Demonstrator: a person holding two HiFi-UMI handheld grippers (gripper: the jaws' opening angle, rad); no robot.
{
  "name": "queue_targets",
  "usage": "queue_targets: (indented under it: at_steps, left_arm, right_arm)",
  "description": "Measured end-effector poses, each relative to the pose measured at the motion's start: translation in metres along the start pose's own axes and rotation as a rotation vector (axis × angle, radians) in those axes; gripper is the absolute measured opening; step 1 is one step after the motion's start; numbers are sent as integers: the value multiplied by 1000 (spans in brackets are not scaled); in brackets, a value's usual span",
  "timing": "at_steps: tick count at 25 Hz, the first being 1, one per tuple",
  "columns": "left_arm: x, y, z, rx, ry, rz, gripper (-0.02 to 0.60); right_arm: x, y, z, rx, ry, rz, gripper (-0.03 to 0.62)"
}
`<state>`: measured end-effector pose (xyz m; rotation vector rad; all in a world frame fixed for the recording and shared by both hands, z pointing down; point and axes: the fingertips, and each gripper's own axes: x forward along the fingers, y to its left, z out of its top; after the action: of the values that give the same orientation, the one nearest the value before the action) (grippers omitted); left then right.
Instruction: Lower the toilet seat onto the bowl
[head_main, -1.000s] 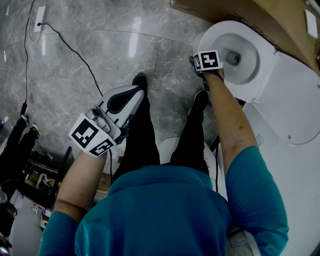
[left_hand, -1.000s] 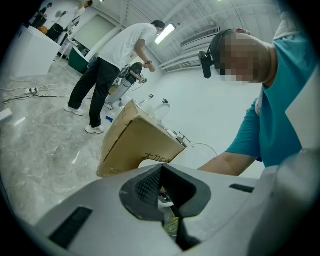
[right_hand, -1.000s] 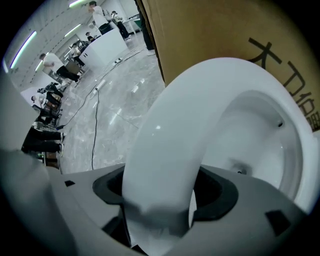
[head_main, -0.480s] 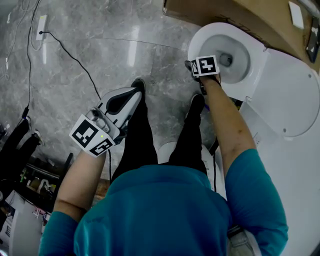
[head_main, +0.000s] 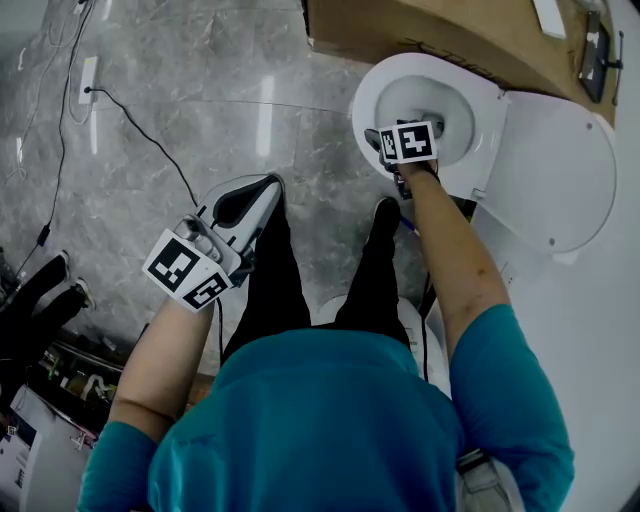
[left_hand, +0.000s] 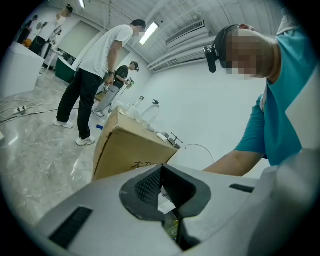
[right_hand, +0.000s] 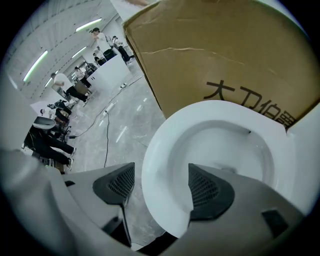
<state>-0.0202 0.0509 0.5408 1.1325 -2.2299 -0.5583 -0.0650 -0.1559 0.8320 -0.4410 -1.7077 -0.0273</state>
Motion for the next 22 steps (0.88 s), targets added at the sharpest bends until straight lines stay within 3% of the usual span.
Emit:
queue_targets:
  at_steps: [4, 11, 16, 22]
  left_arm:
    - [9, -20, 15, 27, -6, -8, 5]
    - [19, -63, 49, 91, -11, -34, 5]
    - [27, -103, 74, 138, -21, -49, 5]
    - [34, -152, 100, 185, -32, -95, 5]
  right_arm:
    - [-33, -7, 2, 24, -63, 40, 326]
    - [-104, -12, 11, 83, -216, 118, 188]
    - [-164, -11, 13, 90, -336, 181, 137]
    - [-243, -15, 12, 99, -459, 197, 41]
